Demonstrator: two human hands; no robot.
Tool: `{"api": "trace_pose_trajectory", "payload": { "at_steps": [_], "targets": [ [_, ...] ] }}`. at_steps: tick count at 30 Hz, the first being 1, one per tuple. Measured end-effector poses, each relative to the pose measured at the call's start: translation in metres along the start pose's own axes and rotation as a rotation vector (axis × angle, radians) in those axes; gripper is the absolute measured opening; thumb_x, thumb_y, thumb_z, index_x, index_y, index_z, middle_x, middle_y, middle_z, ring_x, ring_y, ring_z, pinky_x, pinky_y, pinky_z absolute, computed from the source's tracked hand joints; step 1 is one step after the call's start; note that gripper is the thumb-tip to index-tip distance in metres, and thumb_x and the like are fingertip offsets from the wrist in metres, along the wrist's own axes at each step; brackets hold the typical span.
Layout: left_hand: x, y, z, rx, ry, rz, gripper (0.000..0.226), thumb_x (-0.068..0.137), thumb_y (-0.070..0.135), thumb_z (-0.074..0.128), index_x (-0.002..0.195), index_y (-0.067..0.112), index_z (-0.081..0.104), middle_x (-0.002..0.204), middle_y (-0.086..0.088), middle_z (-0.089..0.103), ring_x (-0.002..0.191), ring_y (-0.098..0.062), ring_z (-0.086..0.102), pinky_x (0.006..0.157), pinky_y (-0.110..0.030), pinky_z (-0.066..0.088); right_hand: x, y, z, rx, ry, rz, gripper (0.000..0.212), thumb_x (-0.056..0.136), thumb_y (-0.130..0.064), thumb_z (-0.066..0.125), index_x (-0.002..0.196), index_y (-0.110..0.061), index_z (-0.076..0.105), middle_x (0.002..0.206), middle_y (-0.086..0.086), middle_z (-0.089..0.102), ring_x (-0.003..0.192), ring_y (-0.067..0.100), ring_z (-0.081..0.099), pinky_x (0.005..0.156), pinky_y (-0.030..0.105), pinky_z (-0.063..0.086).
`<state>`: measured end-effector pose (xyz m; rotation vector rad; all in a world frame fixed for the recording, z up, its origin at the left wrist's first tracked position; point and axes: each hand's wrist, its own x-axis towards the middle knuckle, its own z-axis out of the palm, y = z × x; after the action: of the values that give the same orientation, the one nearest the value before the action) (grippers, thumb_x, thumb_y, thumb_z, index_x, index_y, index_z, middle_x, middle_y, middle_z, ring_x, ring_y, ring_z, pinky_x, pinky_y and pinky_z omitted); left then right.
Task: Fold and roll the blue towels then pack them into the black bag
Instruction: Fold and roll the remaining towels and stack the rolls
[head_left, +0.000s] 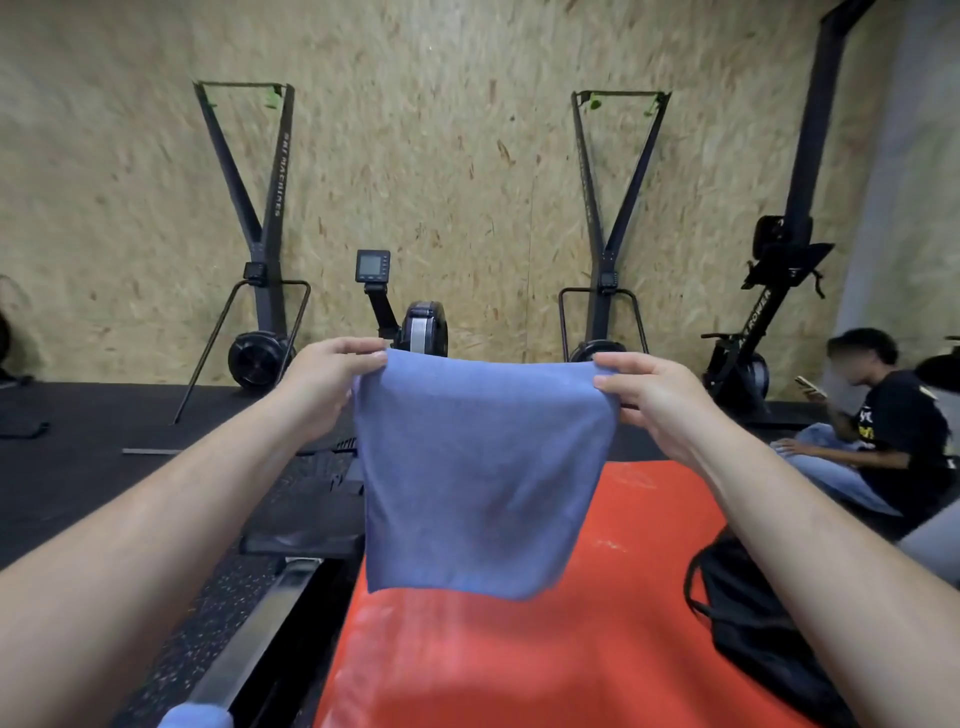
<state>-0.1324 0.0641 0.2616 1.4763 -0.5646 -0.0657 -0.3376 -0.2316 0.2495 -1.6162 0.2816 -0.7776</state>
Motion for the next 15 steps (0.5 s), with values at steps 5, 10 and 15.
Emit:
{"api": "trace_pose_trajectory", "payload": {
  "at_steps": [5,10,15],
  "targets": [
    [-0.016,0.003,-0.012,0.209,-0.029,0.114,0.023,0.082,0.013,0.079,0.100,0.028,0.075,0.112,0.005,0.071,0.111,-0.015,0.064,0.102,-0.039,0.050,-0.021,-0.015,-0.019,0.017,-0.111,-0.022,0.040,0.075,0.003,0.079,0.112,-0.011,0.072,0.112,0.013,0.072,0.102,0.023,0.072,0.086,0.036,0.056],
    [-0.020,-0.004,-0.001,0.660,0.069,0.283,0.007,0.093,0.026,0.068,0.098,0.024,0.071,0.095,0.008,0.067,0.090,-0.010,0.061,0.072,-0.030,0.049,-0.023,-0.017,-0.017,-0.380,-0.062,-0.061,0.017,0.083,-0.007,0.076,0.093,-0.021,0.076,0.082,-0.002,0.077,0.083,0.014,0.072,0.077,0.030,0.056],
    [0.010,-0.033,-0.004,0.810,0.061,0.289,0.016,0.093,0.029,0.067,0.083,0.017,0.065,0.089,-0.005,0.061,0.079,-0.021,0.056,0.060,-0.027,0.037,-0.003,0.000,-0.003,-0.716,-0.037,-0.104,0.009,0.092,-0.021,0.067,0.086,-0.022,0.074,0.081,-0.006,0.072,0.067,0.005,0.059,0.060,0.023,0.041]
  ]
}}
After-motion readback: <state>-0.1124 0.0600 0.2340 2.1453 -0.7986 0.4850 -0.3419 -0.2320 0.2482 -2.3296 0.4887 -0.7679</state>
